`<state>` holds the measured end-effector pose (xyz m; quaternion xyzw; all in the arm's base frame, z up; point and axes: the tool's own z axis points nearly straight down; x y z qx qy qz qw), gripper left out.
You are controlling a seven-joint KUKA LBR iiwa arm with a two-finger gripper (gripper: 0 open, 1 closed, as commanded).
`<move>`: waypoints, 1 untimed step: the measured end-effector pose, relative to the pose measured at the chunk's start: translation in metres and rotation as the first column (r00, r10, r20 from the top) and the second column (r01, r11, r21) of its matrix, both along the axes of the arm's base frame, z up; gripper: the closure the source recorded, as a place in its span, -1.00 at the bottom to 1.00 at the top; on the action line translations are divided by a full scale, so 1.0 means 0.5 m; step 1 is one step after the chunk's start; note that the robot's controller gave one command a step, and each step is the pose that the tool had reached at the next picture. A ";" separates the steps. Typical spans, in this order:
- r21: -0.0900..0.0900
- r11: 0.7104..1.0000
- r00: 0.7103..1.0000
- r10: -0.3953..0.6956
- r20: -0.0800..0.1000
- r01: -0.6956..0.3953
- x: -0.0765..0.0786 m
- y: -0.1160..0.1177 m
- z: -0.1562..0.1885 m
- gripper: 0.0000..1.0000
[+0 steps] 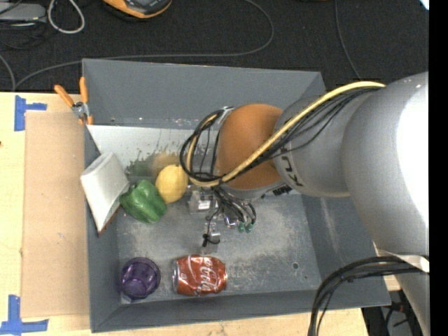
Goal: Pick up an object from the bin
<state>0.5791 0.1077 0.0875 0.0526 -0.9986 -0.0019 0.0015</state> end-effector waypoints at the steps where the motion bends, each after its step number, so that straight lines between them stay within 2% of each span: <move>1: -0.009 0.997 0.997 -0.082 -0.010 0.081 -0.050 0.000 -0.031 -1.00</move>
Offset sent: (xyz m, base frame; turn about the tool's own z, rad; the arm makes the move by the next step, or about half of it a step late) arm -0.0480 0.0258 -0.0175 -0.0557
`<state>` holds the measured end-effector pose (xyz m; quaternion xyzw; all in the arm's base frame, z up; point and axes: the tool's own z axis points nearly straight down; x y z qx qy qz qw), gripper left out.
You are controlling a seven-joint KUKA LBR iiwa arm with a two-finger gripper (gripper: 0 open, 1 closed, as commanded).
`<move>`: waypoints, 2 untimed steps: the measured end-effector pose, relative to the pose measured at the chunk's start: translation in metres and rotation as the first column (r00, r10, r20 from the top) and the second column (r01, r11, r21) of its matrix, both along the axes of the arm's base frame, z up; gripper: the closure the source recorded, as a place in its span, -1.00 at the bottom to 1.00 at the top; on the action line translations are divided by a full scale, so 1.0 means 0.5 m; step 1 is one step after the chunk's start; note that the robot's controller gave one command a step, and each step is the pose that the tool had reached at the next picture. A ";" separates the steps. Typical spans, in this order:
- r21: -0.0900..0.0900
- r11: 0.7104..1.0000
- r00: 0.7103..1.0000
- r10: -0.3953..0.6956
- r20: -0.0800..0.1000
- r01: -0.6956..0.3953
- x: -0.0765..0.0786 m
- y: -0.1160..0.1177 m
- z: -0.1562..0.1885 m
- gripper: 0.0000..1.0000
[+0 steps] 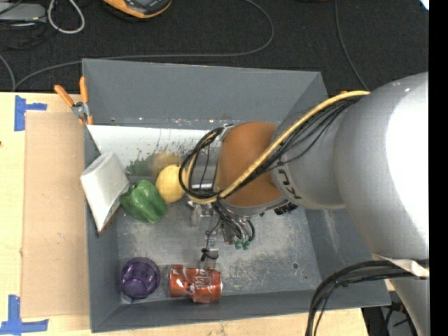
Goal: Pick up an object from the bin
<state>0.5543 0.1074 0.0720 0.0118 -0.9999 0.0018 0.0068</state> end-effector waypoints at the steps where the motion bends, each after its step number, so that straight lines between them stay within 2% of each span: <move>1: 0.005 0.990 0.990 0.138 0.020 -0.138 -0.038 0.054 0.001 -1.00; 2: 0.003 0.987 0.987 0.160 0.001 -0.160 0.010 0.136 -0.005 -1.00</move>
Offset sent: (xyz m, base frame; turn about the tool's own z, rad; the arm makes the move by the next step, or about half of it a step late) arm 0.0048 0.0665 -0.0020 -0.1573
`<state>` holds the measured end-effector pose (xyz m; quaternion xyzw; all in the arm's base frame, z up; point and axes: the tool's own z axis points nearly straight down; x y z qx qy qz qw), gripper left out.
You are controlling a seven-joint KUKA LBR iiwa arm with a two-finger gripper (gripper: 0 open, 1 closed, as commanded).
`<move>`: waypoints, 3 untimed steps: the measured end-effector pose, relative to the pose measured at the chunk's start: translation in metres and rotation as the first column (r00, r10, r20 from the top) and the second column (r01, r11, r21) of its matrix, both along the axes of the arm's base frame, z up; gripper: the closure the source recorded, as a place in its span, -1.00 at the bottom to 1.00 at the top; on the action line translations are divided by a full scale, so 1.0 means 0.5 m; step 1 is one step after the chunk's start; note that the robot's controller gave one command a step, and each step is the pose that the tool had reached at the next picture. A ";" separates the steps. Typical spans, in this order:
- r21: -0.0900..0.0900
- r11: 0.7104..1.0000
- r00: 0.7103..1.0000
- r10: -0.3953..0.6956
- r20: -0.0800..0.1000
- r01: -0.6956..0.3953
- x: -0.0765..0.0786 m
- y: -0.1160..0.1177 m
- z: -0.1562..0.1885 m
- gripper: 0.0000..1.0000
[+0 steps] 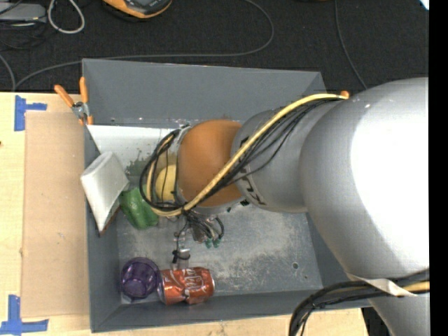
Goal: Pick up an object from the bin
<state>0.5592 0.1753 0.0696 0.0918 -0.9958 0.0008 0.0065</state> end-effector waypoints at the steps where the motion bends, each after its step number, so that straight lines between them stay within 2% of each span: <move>1: 0.002 0.998 0.998 0.060 0.019 -0.060 -0.133 0.058 0.032 -1.00; 2: -0.002 0.993 0.993 -0.117 0.006 0.117 -0.016 0.089 0.001 -1.00; 3: 0.001 0.966 0.966 0.258 0.019 -0.258 -0.091 0.048 0.002 -1.00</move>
Offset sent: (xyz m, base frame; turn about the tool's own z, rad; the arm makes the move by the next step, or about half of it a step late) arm -0.0059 0.0459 0.0004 0.1264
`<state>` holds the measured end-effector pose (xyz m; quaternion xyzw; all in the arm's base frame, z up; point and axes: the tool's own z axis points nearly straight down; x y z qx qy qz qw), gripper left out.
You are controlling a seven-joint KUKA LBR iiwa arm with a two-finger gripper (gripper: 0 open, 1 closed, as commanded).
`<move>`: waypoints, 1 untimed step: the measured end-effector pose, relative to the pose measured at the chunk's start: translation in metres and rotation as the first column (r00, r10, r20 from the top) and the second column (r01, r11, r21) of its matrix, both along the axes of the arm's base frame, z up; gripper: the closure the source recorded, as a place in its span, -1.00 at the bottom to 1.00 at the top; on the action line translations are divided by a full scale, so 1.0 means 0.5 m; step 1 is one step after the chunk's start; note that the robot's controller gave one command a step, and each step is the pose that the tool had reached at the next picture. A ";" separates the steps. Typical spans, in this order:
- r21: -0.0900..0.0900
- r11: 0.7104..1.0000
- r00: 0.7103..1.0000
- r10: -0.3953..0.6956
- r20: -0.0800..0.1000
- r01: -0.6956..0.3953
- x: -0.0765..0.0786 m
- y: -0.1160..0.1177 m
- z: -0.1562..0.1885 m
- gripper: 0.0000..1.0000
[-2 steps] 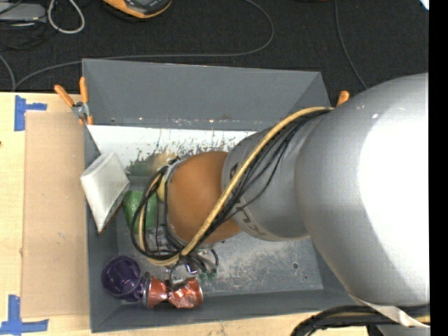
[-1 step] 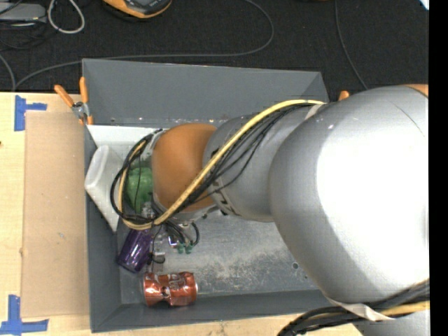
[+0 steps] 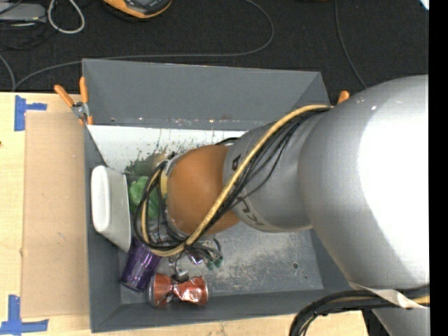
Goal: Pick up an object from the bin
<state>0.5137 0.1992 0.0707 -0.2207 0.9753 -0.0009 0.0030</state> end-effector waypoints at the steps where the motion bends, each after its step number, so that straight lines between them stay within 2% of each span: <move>1: -0.004 0.999 0.999 0.053 -0.009 -0.053 0.016 0.011 -0.001 -1.00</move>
Offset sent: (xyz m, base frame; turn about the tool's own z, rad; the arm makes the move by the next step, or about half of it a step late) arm -0.0418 0.0264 0.0374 -0.1819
